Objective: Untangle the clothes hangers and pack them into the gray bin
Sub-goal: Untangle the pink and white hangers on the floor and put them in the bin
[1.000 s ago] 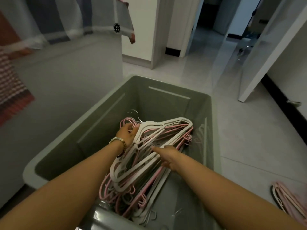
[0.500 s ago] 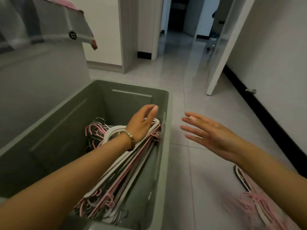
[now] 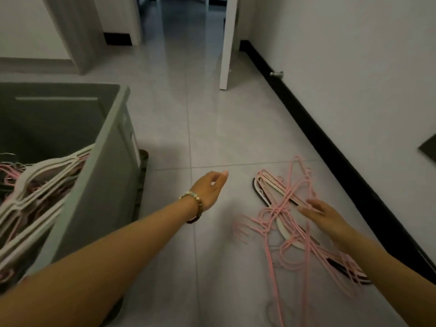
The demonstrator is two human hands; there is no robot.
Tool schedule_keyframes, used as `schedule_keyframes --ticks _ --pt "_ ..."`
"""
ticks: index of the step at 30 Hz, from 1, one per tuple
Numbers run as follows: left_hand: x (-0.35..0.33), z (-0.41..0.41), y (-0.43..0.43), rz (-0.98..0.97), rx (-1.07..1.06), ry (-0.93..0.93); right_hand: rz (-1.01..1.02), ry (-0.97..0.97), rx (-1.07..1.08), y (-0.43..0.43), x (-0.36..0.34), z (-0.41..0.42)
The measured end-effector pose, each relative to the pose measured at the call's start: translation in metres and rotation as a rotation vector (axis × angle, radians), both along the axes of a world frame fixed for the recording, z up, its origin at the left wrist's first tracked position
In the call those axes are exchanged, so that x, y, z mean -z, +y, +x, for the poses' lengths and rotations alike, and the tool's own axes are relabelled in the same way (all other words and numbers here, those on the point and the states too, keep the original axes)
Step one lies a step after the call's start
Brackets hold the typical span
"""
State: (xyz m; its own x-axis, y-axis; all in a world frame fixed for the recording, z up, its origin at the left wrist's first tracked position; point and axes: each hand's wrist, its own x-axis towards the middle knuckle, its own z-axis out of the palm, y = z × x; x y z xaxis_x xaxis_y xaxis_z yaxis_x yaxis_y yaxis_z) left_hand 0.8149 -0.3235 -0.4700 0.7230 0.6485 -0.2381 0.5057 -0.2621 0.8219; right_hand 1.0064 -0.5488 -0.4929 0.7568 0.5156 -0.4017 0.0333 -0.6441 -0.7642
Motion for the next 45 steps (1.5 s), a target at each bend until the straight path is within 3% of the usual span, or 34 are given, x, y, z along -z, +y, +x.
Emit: schedule_keyframes --ticks 5,8,14,20,27,35,41,45 --pt "0.071 0.022 -0.047 -0.299 -0.074 0.171 -0.261 -0.155 0.057 -0.058 0.049 0.031" --pt "0.104 0.03 -0.07 -0.504 -0.174 0.24 -0.255 0.012 0.148 -0.08 0.071 0.034" --pt "0.129 0.039 -0.083 -0.534 -0.253 0.216 -0.37 -0.059 0.112 -0.071 0.101 0.009" --pt "0.137 0.022 -0.082 -0.701 -0.338 0.103 -0.232 0.009 0.088 -0.032 0.108 -0.042" --pt "0.132 -0.013 -0.079 -0.595 -0.288 0.019 -0.084 0.085 0.045 -0.018 0.102 -0.07" --pt "0.105 -0.009 -0.098 -0.627 -0.177 -0.07 0.022 0.15 0.267 -0.017 0.092 -0.07" --pt "0.099 -0.005 -0.117 -0.621 -0.207 -0.153 0.096 0.072 0.151 0.0 0.085 -0.087" --pt "0.086 0.003 -0.119 -0.516 -0.168 -0.264 0.227 0.331 0.263 0.01 0.08 -0.095"
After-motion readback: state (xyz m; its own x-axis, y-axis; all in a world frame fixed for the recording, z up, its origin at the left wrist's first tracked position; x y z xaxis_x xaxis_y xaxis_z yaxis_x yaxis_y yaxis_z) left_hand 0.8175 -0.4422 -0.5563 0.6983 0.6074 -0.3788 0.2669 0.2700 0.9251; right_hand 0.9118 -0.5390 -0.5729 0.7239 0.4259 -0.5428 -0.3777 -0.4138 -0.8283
